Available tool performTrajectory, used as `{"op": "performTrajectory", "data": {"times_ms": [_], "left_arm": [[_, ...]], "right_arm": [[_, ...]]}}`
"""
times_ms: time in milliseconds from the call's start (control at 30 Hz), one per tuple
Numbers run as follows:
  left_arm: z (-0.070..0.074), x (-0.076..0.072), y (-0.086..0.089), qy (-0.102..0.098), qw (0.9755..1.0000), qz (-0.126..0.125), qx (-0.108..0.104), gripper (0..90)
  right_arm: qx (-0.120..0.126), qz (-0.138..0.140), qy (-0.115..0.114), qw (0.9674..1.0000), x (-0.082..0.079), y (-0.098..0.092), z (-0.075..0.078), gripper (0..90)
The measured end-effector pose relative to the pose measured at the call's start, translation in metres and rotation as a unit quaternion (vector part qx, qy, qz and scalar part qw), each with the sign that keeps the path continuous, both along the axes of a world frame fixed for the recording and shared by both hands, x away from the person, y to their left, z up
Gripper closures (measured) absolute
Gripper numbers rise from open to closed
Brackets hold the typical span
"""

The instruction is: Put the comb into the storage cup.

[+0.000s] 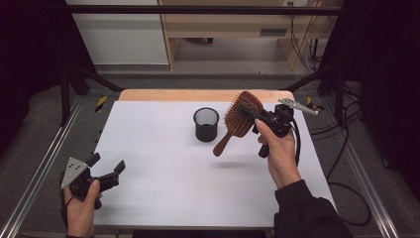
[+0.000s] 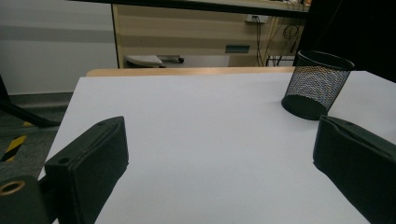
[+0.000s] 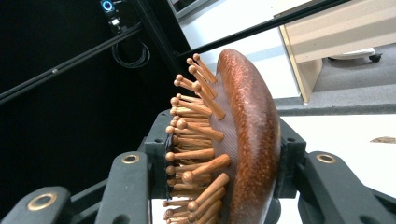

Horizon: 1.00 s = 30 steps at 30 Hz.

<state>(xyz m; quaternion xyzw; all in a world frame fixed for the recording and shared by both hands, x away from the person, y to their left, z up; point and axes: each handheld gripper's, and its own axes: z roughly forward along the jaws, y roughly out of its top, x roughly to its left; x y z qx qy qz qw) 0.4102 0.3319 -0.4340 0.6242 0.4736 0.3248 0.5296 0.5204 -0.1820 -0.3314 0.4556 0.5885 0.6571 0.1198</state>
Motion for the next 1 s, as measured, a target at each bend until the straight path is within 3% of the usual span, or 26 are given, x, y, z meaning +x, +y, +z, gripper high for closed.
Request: {"op": "performTrajectory", "data": {"times_ms": [1000], "left_arm": [[-0.002,0.001,-0.002,0.003,0.9999,-0.010,0.004,3.9]], "right_arm": [[-0.010,0.005,-0.011,0.9999,0.003,0.005,0.022,52.3]]}}
